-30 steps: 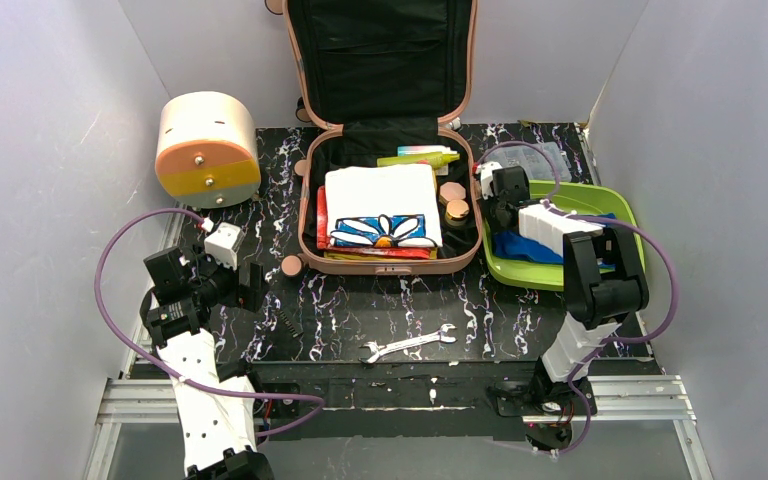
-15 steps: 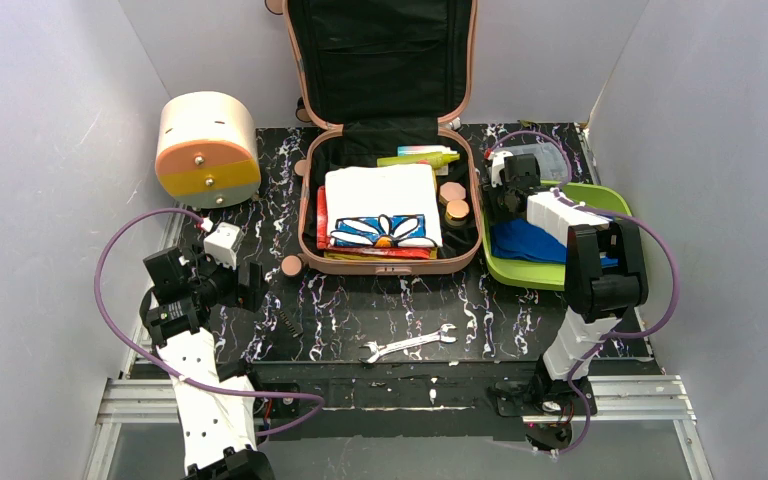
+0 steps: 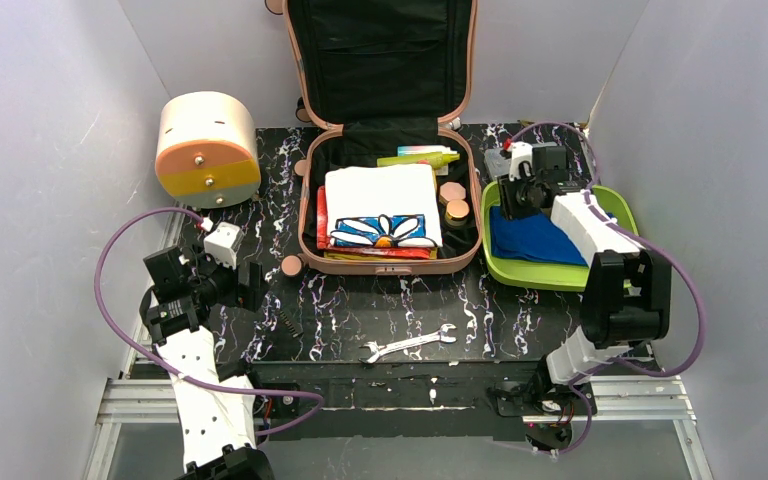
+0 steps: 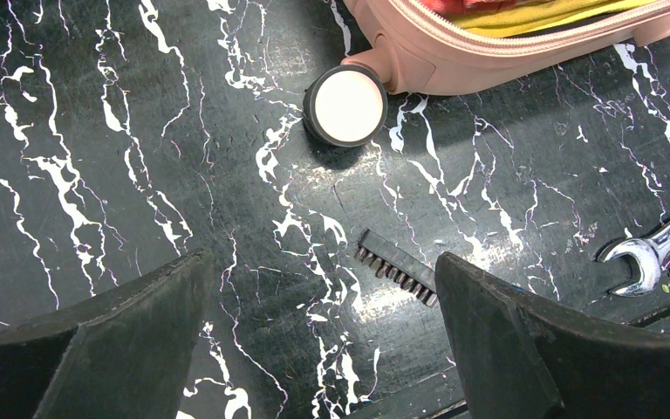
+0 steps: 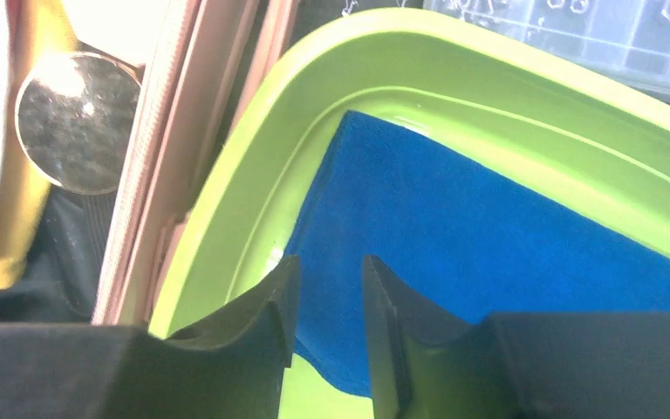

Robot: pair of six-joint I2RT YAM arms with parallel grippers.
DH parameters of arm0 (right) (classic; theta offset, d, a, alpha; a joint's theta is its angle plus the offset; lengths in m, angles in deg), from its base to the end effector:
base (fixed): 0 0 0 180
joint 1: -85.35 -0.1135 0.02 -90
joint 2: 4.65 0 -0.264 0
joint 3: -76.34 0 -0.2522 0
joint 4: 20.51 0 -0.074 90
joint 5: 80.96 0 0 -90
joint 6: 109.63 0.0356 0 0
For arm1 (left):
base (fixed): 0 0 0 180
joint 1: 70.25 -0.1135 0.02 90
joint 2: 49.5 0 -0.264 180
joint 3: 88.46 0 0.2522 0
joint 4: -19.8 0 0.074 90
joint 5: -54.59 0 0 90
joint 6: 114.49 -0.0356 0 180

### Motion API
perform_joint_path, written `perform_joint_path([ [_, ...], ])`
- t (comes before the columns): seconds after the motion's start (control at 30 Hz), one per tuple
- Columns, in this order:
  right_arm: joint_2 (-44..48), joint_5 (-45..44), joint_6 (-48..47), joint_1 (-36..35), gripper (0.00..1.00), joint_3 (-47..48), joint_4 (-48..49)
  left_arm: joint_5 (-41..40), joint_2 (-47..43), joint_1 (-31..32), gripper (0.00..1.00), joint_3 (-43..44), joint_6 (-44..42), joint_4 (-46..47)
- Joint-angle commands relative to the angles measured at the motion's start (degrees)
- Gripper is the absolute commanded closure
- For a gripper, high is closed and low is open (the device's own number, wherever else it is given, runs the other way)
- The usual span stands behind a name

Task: Open, take out, and arrange the luggage
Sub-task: Adjust the clothes in the bin.

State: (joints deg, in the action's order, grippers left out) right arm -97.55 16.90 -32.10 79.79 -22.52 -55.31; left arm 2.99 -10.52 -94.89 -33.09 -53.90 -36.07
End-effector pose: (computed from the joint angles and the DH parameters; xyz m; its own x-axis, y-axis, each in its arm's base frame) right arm 0.3532 0.0393 0.2464 -0.6647 -0.2796 -0.6928 -0.3411 0.9386 -0.0515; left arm 0.1323 0.0363 0.2859 -0.4499 0.2170 -0.8663 0.3788 0.9248 0.0350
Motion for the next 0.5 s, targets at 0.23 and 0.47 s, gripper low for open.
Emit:
perform_joint_path([
  [0.23,-4.6,4.4,-1.4,4.9,0.92,-2.6,-3.1,1.4,-0.7,-0.4,0.02,0.4,-0.4,-1.2],
  [0.47,-10.8,8.1,-3.9,4.9,0.99,0.2,-10.6,1.5,-0.9,-0.4,0.02,0.8,-0.5,-1.3],
])
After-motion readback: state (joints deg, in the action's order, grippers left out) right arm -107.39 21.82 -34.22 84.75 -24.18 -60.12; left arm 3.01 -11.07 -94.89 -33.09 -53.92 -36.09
